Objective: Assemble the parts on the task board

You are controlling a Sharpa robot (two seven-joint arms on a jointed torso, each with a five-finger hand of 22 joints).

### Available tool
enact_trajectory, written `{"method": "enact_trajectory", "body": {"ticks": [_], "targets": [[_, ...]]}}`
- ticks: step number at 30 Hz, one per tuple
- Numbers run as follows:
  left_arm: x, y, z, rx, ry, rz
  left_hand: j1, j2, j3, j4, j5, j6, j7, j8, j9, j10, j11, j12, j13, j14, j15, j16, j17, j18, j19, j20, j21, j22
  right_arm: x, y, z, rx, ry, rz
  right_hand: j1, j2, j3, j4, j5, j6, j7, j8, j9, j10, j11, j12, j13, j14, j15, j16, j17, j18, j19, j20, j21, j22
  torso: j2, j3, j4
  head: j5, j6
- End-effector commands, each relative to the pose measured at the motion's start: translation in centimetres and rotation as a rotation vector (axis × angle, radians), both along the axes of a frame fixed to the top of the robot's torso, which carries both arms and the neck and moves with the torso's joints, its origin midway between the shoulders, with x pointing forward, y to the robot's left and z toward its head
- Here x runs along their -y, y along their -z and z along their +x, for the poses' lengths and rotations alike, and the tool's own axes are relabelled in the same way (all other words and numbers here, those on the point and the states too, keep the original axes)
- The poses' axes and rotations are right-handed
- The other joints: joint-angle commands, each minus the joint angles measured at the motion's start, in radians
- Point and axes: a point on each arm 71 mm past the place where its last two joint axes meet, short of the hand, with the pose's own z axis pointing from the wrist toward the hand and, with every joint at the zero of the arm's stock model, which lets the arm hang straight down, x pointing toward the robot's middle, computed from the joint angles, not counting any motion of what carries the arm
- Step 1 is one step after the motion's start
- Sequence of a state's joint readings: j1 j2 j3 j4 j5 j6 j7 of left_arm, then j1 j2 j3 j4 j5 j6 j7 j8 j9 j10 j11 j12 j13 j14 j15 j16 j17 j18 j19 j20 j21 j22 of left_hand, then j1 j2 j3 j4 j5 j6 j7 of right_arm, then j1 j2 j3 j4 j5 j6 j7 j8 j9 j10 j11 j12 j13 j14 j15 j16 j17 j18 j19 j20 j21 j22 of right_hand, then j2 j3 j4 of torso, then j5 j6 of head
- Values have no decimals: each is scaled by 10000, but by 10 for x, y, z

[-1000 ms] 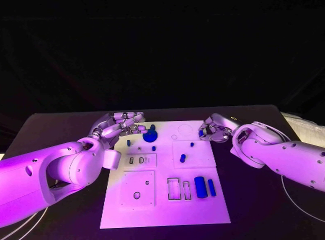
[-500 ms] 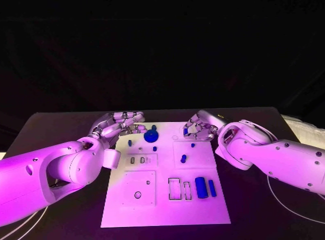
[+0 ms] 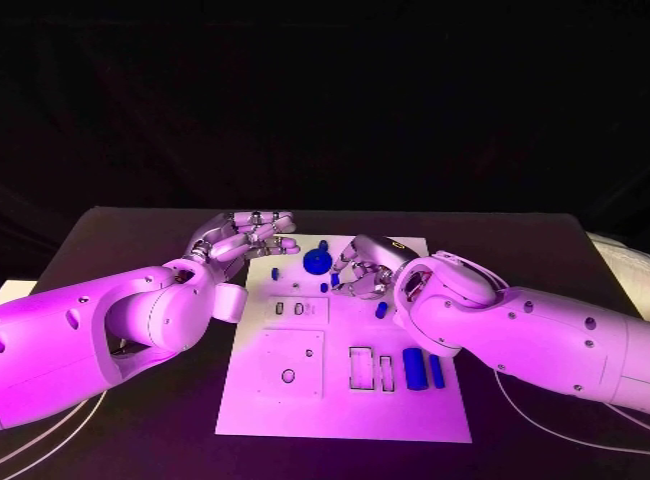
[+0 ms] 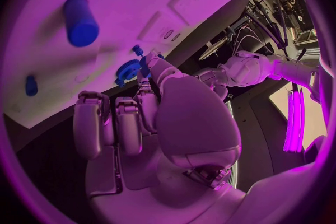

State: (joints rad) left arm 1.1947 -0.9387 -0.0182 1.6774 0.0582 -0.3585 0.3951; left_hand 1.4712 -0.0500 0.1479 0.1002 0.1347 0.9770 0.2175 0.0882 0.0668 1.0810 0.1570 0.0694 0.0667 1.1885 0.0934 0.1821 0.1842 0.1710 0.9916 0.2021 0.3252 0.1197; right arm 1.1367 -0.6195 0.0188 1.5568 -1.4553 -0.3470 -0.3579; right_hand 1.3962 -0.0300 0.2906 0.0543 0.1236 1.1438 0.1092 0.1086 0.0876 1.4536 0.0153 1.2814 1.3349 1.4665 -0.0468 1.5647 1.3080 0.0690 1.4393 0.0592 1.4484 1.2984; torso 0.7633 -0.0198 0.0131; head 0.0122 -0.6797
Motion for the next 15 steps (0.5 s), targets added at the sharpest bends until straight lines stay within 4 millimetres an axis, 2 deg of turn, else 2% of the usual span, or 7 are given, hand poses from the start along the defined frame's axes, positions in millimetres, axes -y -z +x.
{"method": "enact_trajectory", "body": {"ticks": [1,2,3,6,9,15], "targets": [[1,-2,0,123,125,-87,63,3,14,-54,-50,18,59,-55,-5,-10,25,-42,-11,34,22,-20,8,107,18,-16,14,-17,-8,8,-3,172,-63,-720,-151,159,39,26,67,132,-186,109,136,-27,-57,-32,564,1001,-99,-30,2446,-121,-11,-73,1,-12,5,-32,14,79,-80],[1,-1,0,124,121,-88,63,3,14,-54,-50,18,59,-55,-5,-10,25,-42,-11,34,22,-20,8,107,18,-16,14,-17,-11,10,-4,152,-116,-743,-151,159,39,26,67,132,-186,109,136,-27,-57,-32,564,1001,-99,-30,2446,-121,-11,-73,1,-12,9,-41,18,83,-79],[1,-1,1,126,120,-89,63,3,14,-54,-50,18,59,-55,-5,-10,25,-42,-11,34,22,-20,8,107,18,-16,14,-17,-14,12,-5,130,-162,-765,-151,159,39,26,67,132,-186,109,136,-27,-57,-32,564,1001,-99,-30,2446,-121,-11,-73,1,-12,14,-30,16,89,-84],[2,-1,1,129,120,-95,63,3,14,-54,-50,18,59,-55,-5,-10,25,-42,-11,34,22,-20,8,107,18,-16,14,-17,-22,17,-8,66,-267,-813,-176,143,36,26,80,123,-184,104,134,-31,-55,-41,560,999,-99,-36,2435,-120,-15,-73,-3,-20,12,-29,14,110,-123],[2,-1,2,129,120,-98,63,3,14,-54,-50,18,59,-55,-5,-10,25,-42,-11,34,22,-20,8,107,18,-16,14,-17,-27,20,-8,32,-327,-832,-258,89,23,31,160,107,-178,95,132,-35,-52,-52,559,996,-96,-43,2423,-116,-23,-73,-14,-38,20,-47,24,143,-136],[2,-1,2,122,117,-95,63,3,14,-54,-50,18,59,-55,-5,-10,25,-42,-11,34,22,-20,8,107,18,-16,14,-17,-35,25,-10,-37,-467,-892,-353,33,21,30,307,97,-175,87,131,-38,-50,-63,560,992,-95,-52,2406,-115,-24,-73,-20,-45,16,-31,24,169,-156]]}}
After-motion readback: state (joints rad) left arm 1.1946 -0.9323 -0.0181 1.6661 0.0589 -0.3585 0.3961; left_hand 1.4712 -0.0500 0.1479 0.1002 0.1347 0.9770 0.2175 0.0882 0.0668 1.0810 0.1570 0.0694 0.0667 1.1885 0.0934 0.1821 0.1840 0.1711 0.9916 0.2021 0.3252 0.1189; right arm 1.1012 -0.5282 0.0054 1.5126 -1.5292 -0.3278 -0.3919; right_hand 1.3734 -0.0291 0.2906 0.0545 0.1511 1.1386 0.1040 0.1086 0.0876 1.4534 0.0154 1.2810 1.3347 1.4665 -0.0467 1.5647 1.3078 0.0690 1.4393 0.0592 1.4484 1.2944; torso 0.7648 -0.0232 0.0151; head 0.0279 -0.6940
